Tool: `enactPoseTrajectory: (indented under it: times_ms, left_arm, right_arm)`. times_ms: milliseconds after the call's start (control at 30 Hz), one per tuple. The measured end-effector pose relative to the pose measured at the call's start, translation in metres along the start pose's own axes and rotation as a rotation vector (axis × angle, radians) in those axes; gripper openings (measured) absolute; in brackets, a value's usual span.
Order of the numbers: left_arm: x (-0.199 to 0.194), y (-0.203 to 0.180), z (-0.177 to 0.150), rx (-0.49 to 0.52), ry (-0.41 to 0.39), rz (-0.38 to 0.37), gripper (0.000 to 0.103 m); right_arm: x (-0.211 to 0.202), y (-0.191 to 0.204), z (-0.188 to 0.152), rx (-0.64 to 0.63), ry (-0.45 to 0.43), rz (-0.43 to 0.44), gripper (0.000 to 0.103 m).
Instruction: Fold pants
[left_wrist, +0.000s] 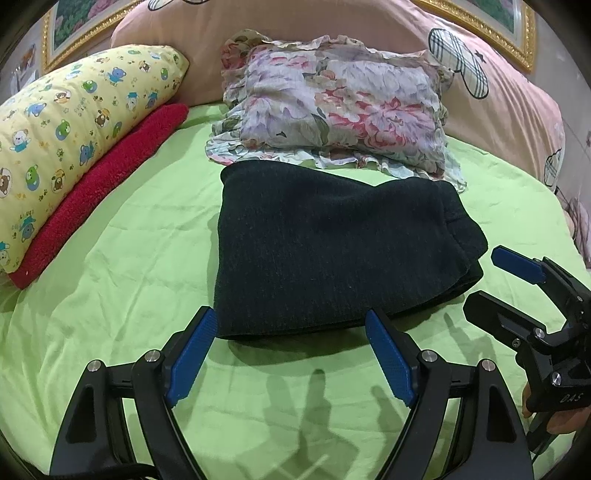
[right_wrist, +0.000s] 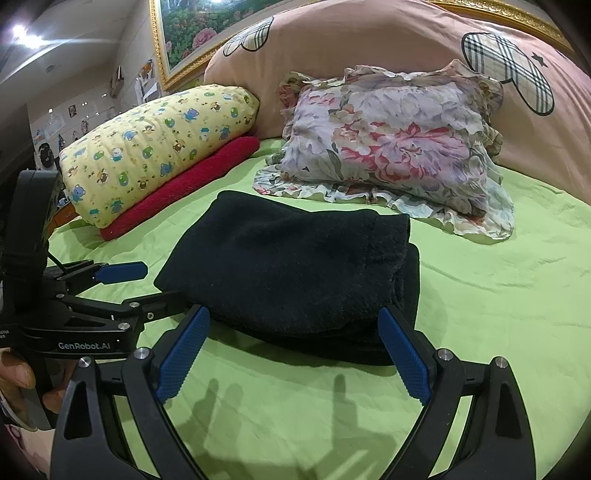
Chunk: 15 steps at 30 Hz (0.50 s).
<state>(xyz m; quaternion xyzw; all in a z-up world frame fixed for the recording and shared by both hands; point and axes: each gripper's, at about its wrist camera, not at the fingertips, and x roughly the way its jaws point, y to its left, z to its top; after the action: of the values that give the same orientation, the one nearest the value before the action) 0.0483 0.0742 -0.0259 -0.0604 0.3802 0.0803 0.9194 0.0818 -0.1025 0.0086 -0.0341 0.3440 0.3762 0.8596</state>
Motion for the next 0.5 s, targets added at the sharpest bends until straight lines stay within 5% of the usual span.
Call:
enactPoseTrajectory:
  times_ms: [500]
  left_arm:
    - [-0.0046, -0.0001, -0.0003, -0.009, -0.002, 0.024, 0.084]
  right_arm:
    - [-0.0017, -0.0018, -0.001, 0.019, -0.005, -0.002, 0.096]
